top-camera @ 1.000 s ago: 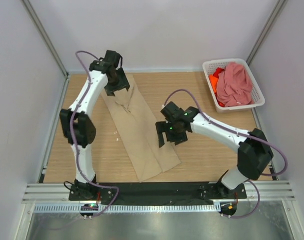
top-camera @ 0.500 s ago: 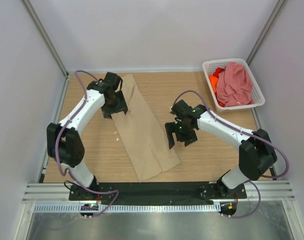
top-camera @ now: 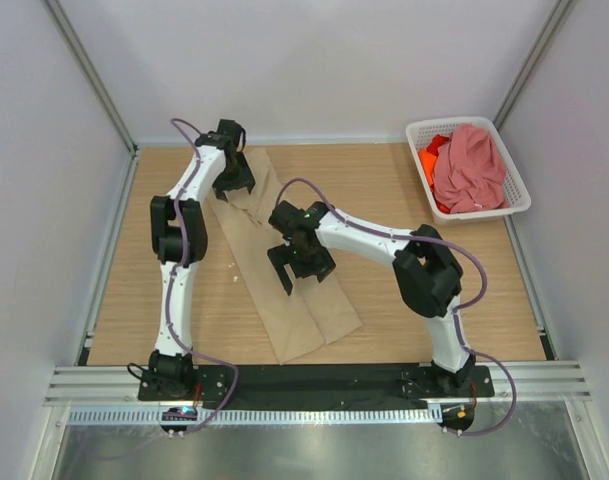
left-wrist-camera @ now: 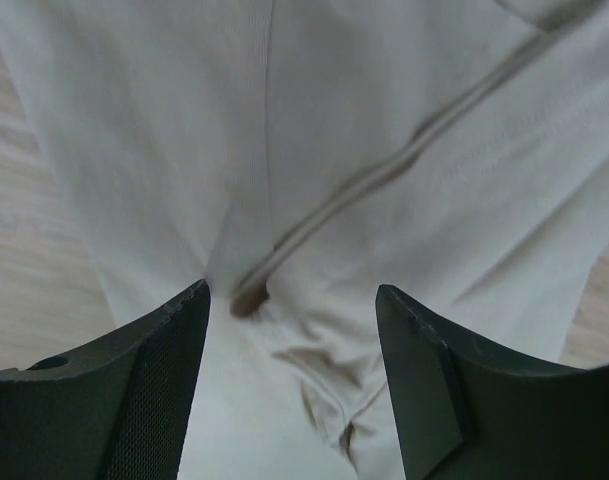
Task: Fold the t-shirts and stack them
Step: Fold the tshirt
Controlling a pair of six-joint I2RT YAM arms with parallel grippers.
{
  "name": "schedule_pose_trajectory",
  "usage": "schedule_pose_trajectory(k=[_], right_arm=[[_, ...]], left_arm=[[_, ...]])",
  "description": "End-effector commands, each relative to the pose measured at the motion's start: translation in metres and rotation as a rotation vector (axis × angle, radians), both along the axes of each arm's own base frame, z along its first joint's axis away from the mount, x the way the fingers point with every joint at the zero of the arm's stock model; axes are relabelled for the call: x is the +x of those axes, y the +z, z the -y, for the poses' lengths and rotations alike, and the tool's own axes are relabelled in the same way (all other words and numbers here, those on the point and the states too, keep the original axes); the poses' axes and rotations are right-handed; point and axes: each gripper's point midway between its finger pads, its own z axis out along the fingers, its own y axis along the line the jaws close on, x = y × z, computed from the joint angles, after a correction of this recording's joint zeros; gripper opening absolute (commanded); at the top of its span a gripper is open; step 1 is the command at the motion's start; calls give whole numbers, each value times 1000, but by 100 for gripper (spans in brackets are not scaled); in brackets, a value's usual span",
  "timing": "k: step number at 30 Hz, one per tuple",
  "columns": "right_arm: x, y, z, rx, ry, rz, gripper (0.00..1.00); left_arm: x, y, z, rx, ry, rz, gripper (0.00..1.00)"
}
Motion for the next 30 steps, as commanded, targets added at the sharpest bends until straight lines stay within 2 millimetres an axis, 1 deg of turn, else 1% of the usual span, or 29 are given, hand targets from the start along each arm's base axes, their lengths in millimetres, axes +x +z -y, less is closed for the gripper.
schedule_pose_trajectory(k=[1, 2, 3, 4, 6, 7, 8, 9, 10, 11, 12, 13, 14, 15, 16, 17, 18, 19, 20, 21, 22, 23, 24, 25, 26, 27, 28, 30], right_arm=[[22, 2, -12, -16, -18, 31, 95], [24, -1, -18, -3, -32, 32, 95], [24, -7, -19, -8, -42, 19, 95], [25, -15, -21, -21, -50, 10, 95], [25, -25, -22, -39, -87, -3, 94], [21, -35, -18, -60, -101, -17, 94], [21, -39, -19, -58, -123, -14, 94], [19, -43, -20, -58, -184, -25, 94], [12, -51, -14, -79, -212, -39, 93], [12, -51, -16, -60, -255, -28, 93], [9, -52, -19, -46, -333, -38, 93], [-1, -60, -14, -55, -373, -63, 93], [0, -55, -19, -23, -408, -50, 93], [-2, -56, -20, -16, -447, -52, 93], [-8, -60, -20, -15, -521, -67, 93], [-6, -58, -29, 33, -541, -62, 93], [-10, -54, -34, 53, -561, -64, 93], [-12, -55, -36, 59, -602, -72, 93], [-12, -54, -42, 85, -617, -85, 94], [-13, -53, -46, 97, -628, -92, 93], [-12, -52, -49, 110, -665, -103, 94], [-11, -50, -56, 139, -672, -109, 94], [-10, -50, -59, 146, -684, -110, 94], [-7, -49, -62, 163, -700, -111, 94], [-5, -50, -61, 160, -705, -109, 94], [0, -52, -59, 155, -713, -105, 94], [1, -53, -57, 147, -716, -105, 94], [6, -56, -46, 122, -717, -100, 94]], left_arm=[[17, 1, 2, -11, -27, 17, 68], [18, -4, 5, -20, -29, 13, 68], [20, -10, 6, -24, -31, 12, 68], [19, -23, 7, -24, -31, -8, 68], [19, -34, 8, -15, -47, -22, 67], [18, -44, 10, -10, -60, -34, 66], [18, -46, 13, -8, -72, -38, 66], [17, -47, 18, -4, -98, -41, 66], [16, -50, 21, 2, -112, -45, 65], [16, -53, 24, 6, -124, -47, 65], [17, -53, 27, 5, -133, -41, 66], [18, -53, 37, -11, -148, -33, 67], [22, -52, 42, -25, -156, -21, 68], [23, -52, 50, -36, -171, -16, 67], [23, -50, 62, -45, -202, -4, 68], [26, -48, 70, -53, -221, 14, 68], [28, -49, 78, -68, -238, 25, 68], [30, -46, 91, -111, -261, 40, 68], [34, -45, 105, -139, -283, 68, 68], [35, -46, 113, -164, -298, 78, 68], [35, -44, 127, -208, -318, 85, 68], [40, -43, 132, -228, -323, 112, 68], [42, -46, 137, -243, -327, 116, 67], [43, -46, 143, -272, -339, 125, 67], [46, -45, 147, -282, -345, 140, 67], [50, -48, 147, -284, -345, 150, 67], [54, -44, 148, -286, -346, 167, 67], [59, -41, 146, -286, -344, 185, 67]])
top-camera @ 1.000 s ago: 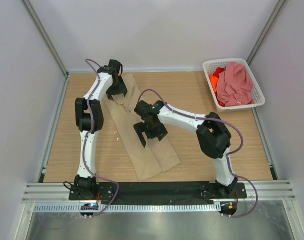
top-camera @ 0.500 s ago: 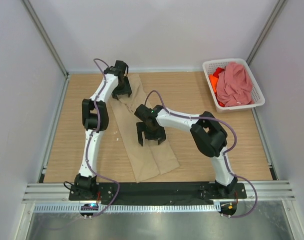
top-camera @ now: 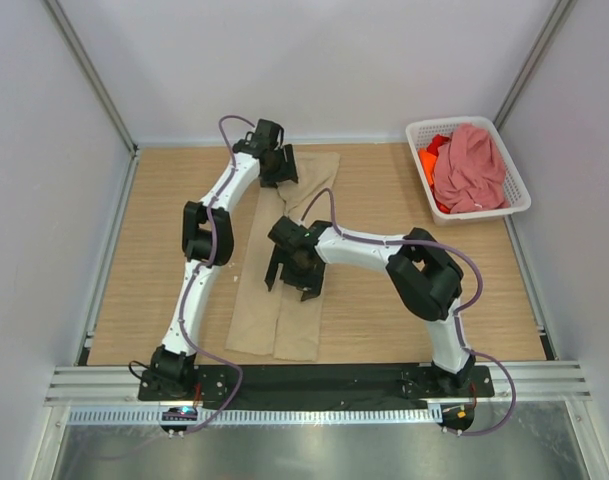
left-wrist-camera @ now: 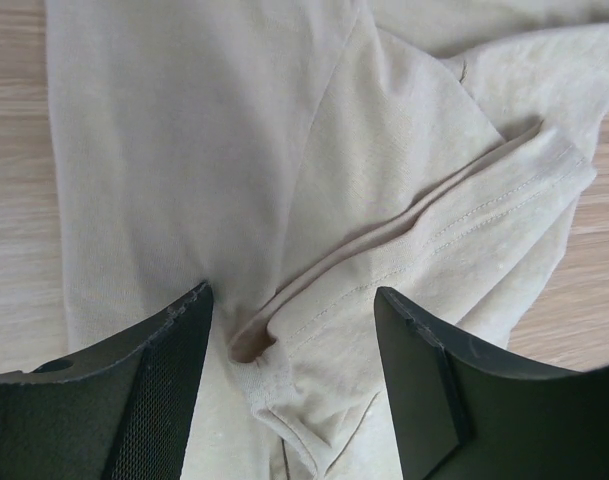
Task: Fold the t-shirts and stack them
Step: Fold the tshirt
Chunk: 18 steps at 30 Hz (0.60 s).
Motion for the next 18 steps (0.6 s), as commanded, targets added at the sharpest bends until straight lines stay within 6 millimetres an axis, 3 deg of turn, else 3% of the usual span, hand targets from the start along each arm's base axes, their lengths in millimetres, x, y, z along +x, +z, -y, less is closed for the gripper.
schedule_pose_trajectory(k=[1, 7, 11, 18], right_arm=[[8, -24, 11, -40, -57, -17, 94], [18, -23, 56, -146, -28, 15, 94], [22, -21, 72, -172, 15, 18, 95], [33, -13, 83, -226, 108, 28, 95]], left_arm=[[5, -22, 15, -75, -33, -12, 67], [5, -29, 9, -63, -14, -26, 68], [5, -29, 6, -82, 11, -36, 68], [15, 0, 11, -152, 38, 2, 68]])
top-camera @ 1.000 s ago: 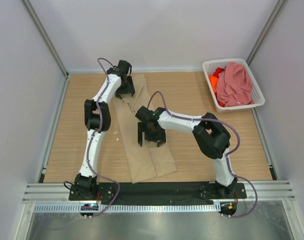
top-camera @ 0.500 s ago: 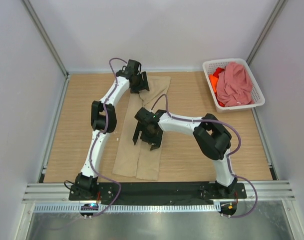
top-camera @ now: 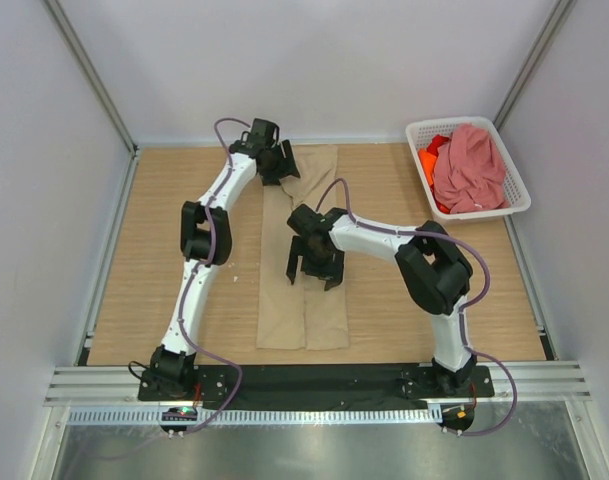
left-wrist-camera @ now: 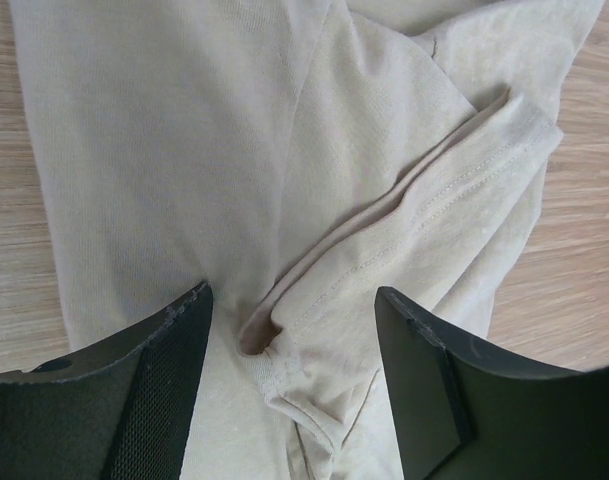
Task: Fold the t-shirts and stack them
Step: Fold the tshirt
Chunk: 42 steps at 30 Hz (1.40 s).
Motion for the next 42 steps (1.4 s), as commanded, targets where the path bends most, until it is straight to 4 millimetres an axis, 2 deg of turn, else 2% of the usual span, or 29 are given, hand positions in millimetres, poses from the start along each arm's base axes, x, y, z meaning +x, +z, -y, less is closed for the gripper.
schedule_pose_trajectory(k=[1, 3, 7, 9, 10, 12, 13, 15, 16, 17, 19, 20, 21, 22, 23, 24, 26, 27, 28, 29, 30, 31, 33, 34, 37, 40, 42], right_arm=[[7, -7, 36, -168, 87, 20, 95], [13, 5, 35, -171, 121, 49, 95], [13, 29, 25, -97, 221, 87, 97], [12, 43, 23, -62, 260, 113, 99], [12, 57, 23, -42, 265, 142, 100], [10, 75, 26, -36, 298, 164, 100], [11, 88, 28, -26, 300, 185, 100], [3, 97, 35, -3, 303, 159, 100], [2, 107, 42, 32, 280, 161, 100], [-9, 97, 53, 33, 271, 118, 99], [-17, 93, 60, 93, 254, 93, 97], [-27, 89, 75, 103, 238, 83, 95], [-28, 87, 79, 121, 239, 90, 94], [-33, 85, 83, 140, 237, 85, 91], [-46, 77, 94, 167, 218, 44, 88], [-50, 74, 94, 201, 223, 36, 85], [-70, 59, 101, 216, 225, -32, 75], [-73, 58, 102, 232, 230, -31, 69], [-78, 56, 102, 242, 230, -43, 57], [-88, 52, 103, 263, 231, -74, 54], [-89, 56, 100, 294, 236, -53, 53], [-98, 50, 103, 301, 227, -74, 53], [-103, 46, 102, 332, 222, -72, 54], [-114, 35, 107, 323, 207, -112, 54], [-128, 22, 111, 341, 179, -139, 54], [-134, 18, 110, 379, 132, -137, 52], [-139, 14, 112, 381, 123, -143, 50]], left_arm=[[2, -2, 3, -44, 14, -14, 69], [2, 17, 4, -61, 15, 6, 69], [0, 63, 6, -130, 31, 33, 87], [-6, 80, -1, -155, 56, 12, 88], [-8, 103, -3, -173, 61, 39, 88], [-16, 119, -2, -185, 36, 53, 90], [-24, 146, -5, -186, 29, 82, 91], [-37, 150, -15, -137, 36, 76, 90], [-51, 180, -23, -132, 44, 109, 88], [-61, 178, -27, -112, 48, 90, 87], [-93, 160, -33, -62, 22, 11, 82], [-111, 177, -35, -50, 3, 26, 81], [-131, 152, -44, 26, -19, -35, 79], [-151, 144, -44, 58, -38, -76, 78], [-172, 162, -48, 58, -50, -57, 76], [-203, 125, -54, 78, -52, -167, 74], [-236, 118, -50, 30, -66, -194, 73], [-268, 110, -55, 20, -59, -233, 72], [-286, 103, -55, 8, -69, -268, 71], [-304, 97, -52, 4, -88, -288, 69], [-319, 104, -51, -19, -103, -271, 67], [-346, 80, -55, -9, -107, -352, 66], [-378, 77, -49, -27, -149, -377, 65], [-395, 65, -52, -17, -145, -419, 65], [-419, 53, -57, -9, -141, -468, 65], [-435, 42, -62, -5, -130, -520, 65], [-445, 37, -61, -13, -135, -554, 61]])
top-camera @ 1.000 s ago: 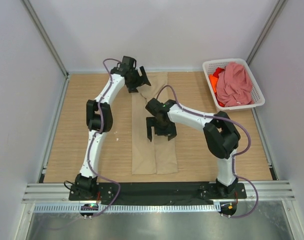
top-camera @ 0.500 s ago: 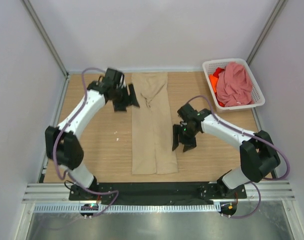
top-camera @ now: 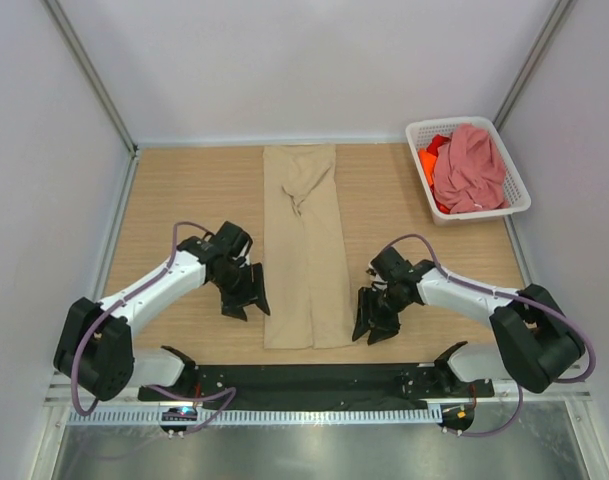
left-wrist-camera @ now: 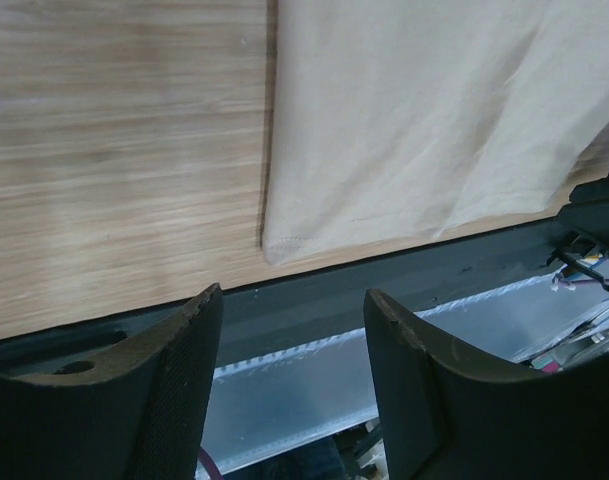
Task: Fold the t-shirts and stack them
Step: Fold the tshirt
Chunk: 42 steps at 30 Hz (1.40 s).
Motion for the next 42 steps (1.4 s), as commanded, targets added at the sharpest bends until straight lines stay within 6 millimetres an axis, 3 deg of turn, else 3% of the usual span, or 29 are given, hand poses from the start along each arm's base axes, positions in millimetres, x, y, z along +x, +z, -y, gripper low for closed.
schedule_pose_trajectory(k=[1, 9, 14, 22, 26, 32, 42], right_arm=[[-1, 4, -10, 79, -32, 18, 50], [-4, -3, -7, 83, -56, 28, 46], [-1, -13, -5, 68, -80, 46, 46], [12, -15, -9, 68, -136, 78, 45], [15, -13, -9, 71, -155, 95, 38], [11, -19, -7, 59, -153, 81, 38], [12, -21, -4, 44, -156, 87, 37]], left_arm=[[-13, -1, 7, -46, 13, -43, 59], [-34, -22, 5, -23, -5, -144, 49], [-32, -28, 2, 1, -19, -136, 49], [-31, -39, 12, -56, -23, -144, 48], [-32, -48, 10, -35, -12, -158, 46], [-41, -59, 6, 29, -12, -186, 38], [-48, -72, 9, 45, -25, -223, 39]])
